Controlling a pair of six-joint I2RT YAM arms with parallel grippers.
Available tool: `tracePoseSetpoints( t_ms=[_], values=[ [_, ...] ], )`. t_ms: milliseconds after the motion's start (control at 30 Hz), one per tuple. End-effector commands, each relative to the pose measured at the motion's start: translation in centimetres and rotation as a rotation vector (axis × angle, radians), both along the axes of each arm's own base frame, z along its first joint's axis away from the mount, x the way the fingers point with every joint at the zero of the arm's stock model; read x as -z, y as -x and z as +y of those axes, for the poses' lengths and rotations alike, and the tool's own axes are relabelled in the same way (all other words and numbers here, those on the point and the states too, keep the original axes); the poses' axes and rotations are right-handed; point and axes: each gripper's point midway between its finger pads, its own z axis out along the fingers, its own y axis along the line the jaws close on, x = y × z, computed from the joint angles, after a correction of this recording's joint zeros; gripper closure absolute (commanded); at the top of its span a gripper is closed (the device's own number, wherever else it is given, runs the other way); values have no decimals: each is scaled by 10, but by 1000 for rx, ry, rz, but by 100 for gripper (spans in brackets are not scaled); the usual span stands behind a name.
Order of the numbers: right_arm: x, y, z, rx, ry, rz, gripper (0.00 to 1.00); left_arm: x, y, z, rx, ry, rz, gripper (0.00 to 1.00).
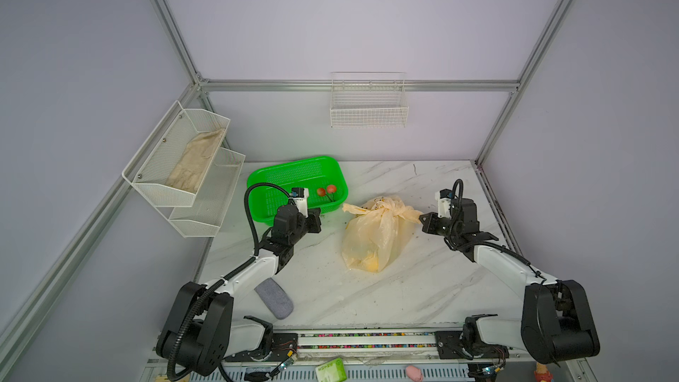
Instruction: Place the fake fruits into the plastic bag and tie a complex knot
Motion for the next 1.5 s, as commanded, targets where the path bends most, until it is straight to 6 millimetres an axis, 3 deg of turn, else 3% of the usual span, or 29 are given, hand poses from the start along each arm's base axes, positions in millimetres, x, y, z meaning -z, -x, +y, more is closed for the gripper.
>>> tracePoseSetpoints(
  t_ms=[0, 100, 167, 300, 400, 500, 667, 767, 967, 1033, 1067, 1167, 1300, 1367, 1467],
  values=[
    [-33, -6, 6, -18, -35, -105, 100, -31, 12, -16, 92, 115, -104, 100],
    [-39, -5, 11, -36, -43, -120, 100, -59, 17, -36, 194, 230, -155, 64],
    [-38, -5, 13, -42, -39, -120, 100, -72, 17, -46, 244, 280, -171, 50],
    [-38, -7, 16, -55, -37, -119, 100, -79, 6, -66, 313, 325, -154, 35],
    [-42, -8, 18, -63, -34, -126, 100, -65, -8, -77, 325, 323, -110, 24],
    [-44, -8, 19, -69, -26, -130, 100, -56, -18, -88, 347, 327, -78, 22],
    [-41, -10, 19, -74, -13, -126, 100, -48, -24, -108, 391, 341, -59, 28],
    [-39, -10, 19, -78, -7, -123, 100, -43, -30, -113, 397, 351, -55, 38],
    [-36, -10, 14, -63, 30, -122, 100, -39, -34, -116, 405, 357, -49, 75],
    [-36, -11, 10, -51, 59, -121, 100, -35, -32, -113, 391, 345, -47, 95],
    [-36, -11, 8, -44, 62, -117, 100, -33, -31, -109, 379, 335, -44, 100],
    [-29, -10, -11, 41, 86, -84, 100, -12, -28, -85, 275, 265, 13, 100],
    [-3, -2, -53, 152, 35, -17, 100, 47, -19, -16, -20, 117, 162, 100],
    [12, 2, -70, 206, -8, 9, 100, 73, -10, 6, -96, 52, 221, 100],
    [13, 0, -82, 256, -39, 5, 100, 83, -3, 10, -97, 26, 237, 100]
  ],
)
